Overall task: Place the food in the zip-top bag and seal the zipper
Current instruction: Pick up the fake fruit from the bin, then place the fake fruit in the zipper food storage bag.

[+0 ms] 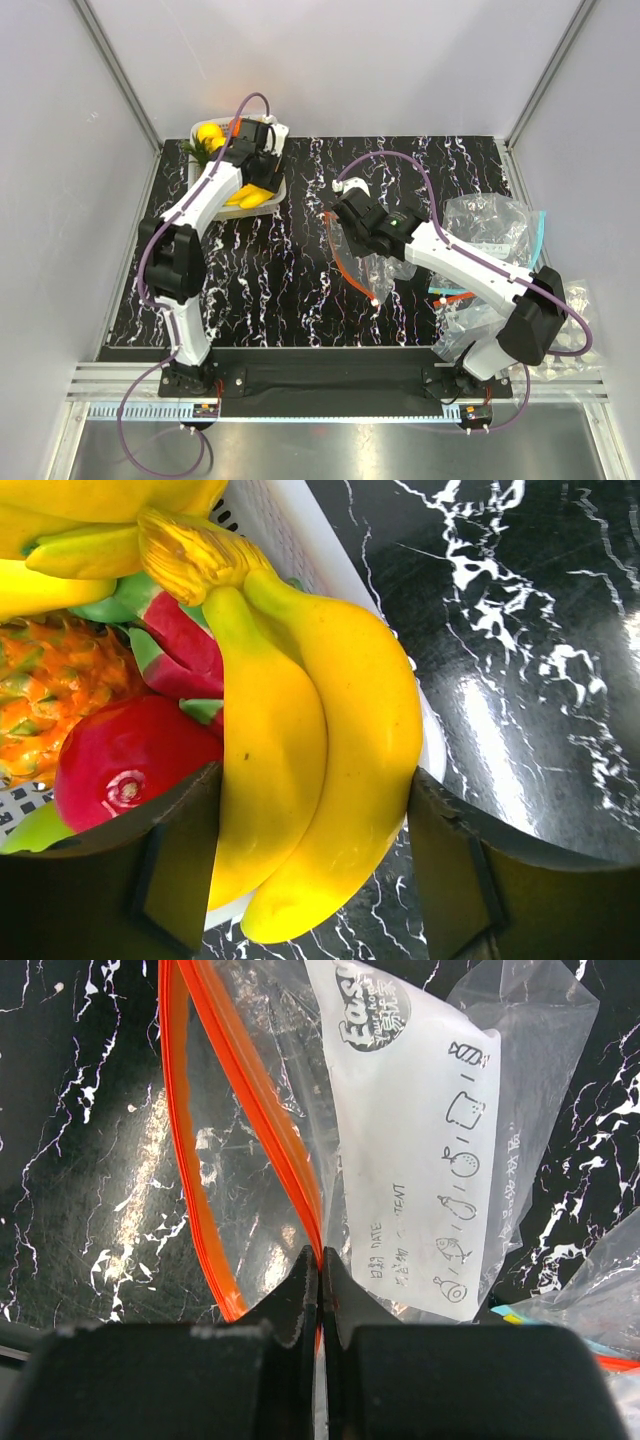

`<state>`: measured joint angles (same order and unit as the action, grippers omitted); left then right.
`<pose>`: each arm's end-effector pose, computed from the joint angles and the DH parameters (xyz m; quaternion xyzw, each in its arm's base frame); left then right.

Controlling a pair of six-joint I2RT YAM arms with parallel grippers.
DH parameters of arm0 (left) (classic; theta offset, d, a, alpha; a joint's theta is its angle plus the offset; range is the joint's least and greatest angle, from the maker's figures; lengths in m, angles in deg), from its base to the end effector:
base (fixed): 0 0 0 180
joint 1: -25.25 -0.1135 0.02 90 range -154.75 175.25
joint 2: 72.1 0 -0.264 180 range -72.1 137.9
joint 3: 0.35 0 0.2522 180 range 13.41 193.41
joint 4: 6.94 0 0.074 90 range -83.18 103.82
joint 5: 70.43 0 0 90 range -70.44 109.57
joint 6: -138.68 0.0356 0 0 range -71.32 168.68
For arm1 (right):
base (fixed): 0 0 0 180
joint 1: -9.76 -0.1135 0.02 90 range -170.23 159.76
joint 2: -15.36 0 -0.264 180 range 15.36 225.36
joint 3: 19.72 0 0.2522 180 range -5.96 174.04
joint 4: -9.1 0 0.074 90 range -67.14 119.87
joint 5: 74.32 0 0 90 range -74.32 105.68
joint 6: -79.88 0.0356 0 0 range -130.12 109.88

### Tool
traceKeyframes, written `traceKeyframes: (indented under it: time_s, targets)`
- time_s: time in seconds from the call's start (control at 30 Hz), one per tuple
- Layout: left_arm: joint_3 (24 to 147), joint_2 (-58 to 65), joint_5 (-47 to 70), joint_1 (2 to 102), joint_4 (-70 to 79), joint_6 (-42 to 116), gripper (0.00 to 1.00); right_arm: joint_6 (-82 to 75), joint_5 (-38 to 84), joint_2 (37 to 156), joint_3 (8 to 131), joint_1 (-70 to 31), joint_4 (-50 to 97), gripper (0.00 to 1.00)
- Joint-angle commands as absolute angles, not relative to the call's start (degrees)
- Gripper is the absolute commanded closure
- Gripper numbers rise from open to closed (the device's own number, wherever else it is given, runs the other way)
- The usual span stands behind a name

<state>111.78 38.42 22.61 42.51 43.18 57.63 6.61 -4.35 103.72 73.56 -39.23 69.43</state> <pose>0.4181 -0.1279 0.2858 0.2028 0.9126 -0.0009 0.3550 0.2223 0.2370 0.3106 -0.2115 0.9176 0.0194 0.3360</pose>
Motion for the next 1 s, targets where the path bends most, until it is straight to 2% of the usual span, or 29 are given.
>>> traceKeyframes:
  time_s: [0.0, 0.37, 0.87, 0.97]
  targets:
    - [110.8, 32.3, 17.3, 41.9, 43.0, 56.6, 0.58, 6.1, -5.1, 103.3, 76.6, -38.8, 69.7, 1.0]
    - [105.2, 19.9, 10.6, 41.8, 40.7, 49.9, 0.58, 6.1, -4.4, 103.3, 77.0, -37.6, 69.5, 1.0]
    - [82.9, -2.2, -13.4, 41.9, 23.1, 36.6, 0.58, 5.1, 2.8, 104.0, 77.6, -32.7, 66.5, 1.0]
    - [80.3, -4.9, -16.6, 42.1, 23.5, 33.7, 0.58, 5.0, 4.0, 104.2, 77.7, -32.2, 65.8, 1.0]
